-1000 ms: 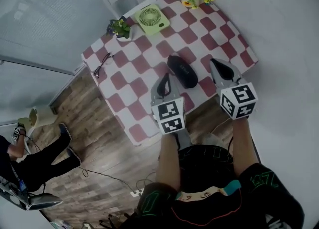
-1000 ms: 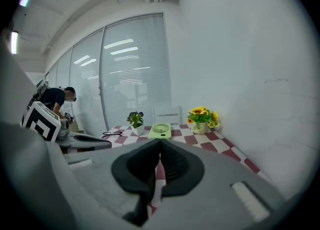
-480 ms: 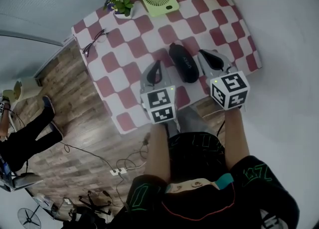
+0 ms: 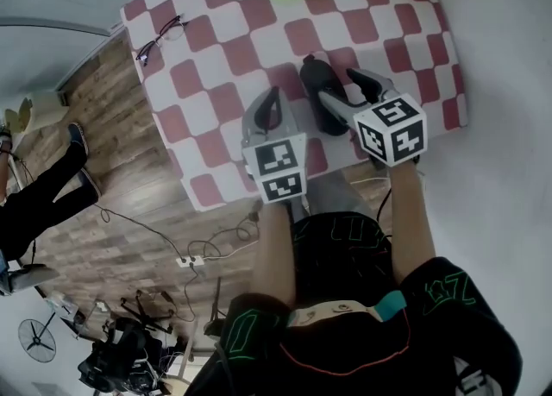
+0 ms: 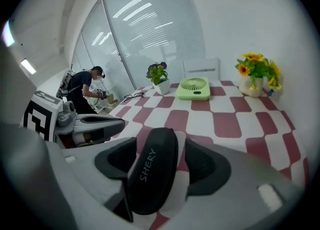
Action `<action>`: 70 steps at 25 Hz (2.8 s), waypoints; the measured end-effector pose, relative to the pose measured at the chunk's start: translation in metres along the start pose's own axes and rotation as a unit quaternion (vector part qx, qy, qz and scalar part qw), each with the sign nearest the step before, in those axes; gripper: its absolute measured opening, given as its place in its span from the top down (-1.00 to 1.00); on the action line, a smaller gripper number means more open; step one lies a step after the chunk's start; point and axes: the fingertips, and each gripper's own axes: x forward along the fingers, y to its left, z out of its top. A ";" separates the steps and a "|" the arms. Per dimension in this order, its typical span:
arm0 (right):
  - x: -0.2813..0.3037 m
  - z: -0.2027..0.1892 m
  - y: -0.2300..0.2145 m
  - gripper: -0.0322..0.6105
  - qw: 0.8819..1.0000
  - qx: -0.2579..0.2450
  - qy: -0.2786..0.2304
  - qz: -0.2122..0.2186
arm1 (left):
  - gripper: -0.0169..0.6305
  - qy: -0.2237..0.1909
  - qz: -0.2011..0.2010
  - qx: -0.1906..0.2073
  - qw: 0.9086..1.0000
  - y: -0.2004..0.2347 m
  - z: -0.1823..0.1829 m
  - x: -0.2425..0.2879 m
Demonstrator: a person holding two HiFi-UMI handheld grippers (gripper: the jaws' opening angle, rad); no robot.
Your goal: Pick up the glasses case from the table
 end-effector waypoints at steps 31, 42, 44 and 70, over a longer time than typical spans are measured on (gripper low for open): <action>0.021 0.009 0.010 -0.25 0.998 -0.015 0.024 0.050 | 0.92 -0.063 0.086 -0.032 0.994 0.014 0.025 -0.023; -0.031 0.098 -0.013 -0.25 0.991 -0.056 -0.124 0.018 | 0.92 -0.152 0.092 0.015 0.984 0.012 0.114 -0.038; -0.043 0.116 -0.019 -0.25 0.986 -0.064 -0.151 0.007 | 0.92 -0.168 0.094 0.023 0.981 0.012 0.134 -0.041; -0.185 0.259 -0.071 -0.25 0.914 -0.107 -0.386 -0.061 | 0.92 -0.319 0.094 0.122 0.935 -0.034 0.314 -0.079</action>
